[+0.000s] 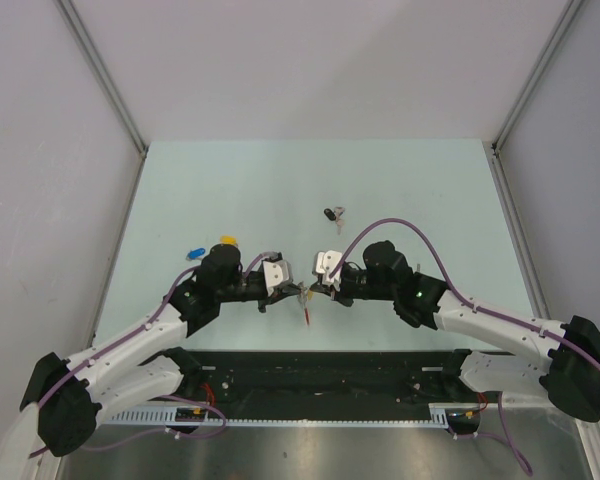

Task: Put the keys on the keyring

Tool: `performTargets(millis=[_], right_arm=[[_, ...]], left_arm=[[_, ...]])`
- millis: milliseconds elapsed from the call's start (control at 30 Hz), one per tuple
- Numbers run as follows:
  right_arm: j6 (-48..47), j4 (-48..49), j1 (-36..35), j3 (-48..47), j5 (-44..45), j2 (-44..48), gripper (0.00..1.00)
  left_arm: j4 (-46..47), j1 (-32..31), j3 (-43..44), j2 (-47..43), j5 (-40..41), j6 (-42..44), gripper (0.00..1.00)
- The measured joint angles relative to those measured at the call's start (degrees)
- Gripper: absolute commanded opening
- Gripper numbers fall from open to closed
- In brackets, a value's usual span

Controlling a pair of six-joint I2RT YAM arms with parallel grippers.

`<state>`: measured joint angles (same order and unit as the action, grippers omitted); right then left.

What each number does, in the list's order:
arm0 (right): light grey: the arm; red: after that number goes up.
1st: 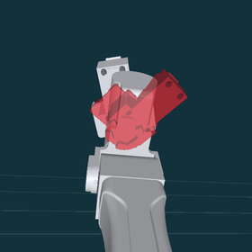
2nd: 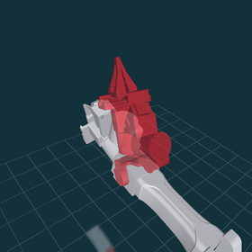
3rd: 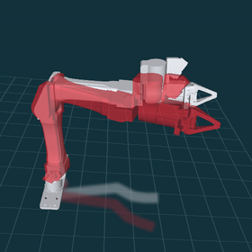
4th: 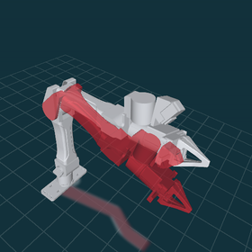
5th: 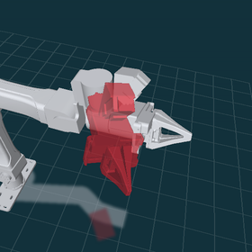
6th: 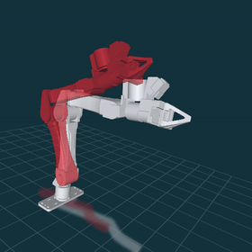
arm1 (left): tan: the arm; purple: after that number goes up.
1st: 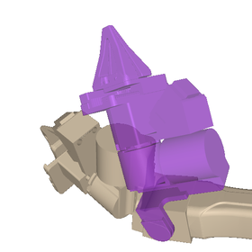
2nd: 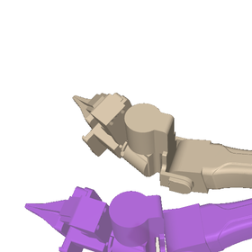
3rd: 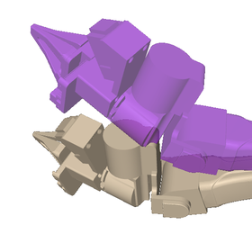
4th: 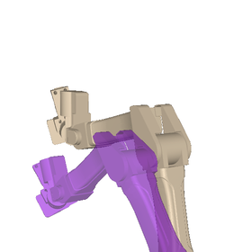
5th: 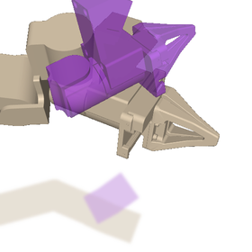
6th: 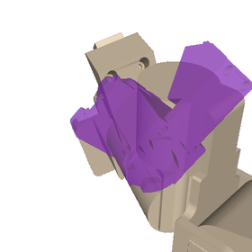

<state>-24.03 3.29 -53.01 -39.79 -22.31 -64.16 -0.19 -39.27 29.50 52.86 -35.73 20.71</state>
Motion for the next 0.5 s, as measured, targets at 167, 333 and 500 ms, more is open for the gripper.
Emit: performTargets(millis=[167, 333, 500], right_arm=[[0.0, 0.0, 0.0, 0.0, 0.0, 0.0, 0.00], [0.0, 0.0, 0.0, 0.0, 0.0, 0.0, 0.00], [0.0, 0.0, 0.0, 0.0, -0.1, 0.0, 0.00]], left_arm=[[0.0, 0.0, 0.0, 0.0, 0.0, 0.3, 0.00], [0.0, 0.0, 0.0, 0.0, 0.0, 0.3, 0.00], [0.0, 0.0, 0.0, 0.0, 0.0, 0.3, 0.00]])
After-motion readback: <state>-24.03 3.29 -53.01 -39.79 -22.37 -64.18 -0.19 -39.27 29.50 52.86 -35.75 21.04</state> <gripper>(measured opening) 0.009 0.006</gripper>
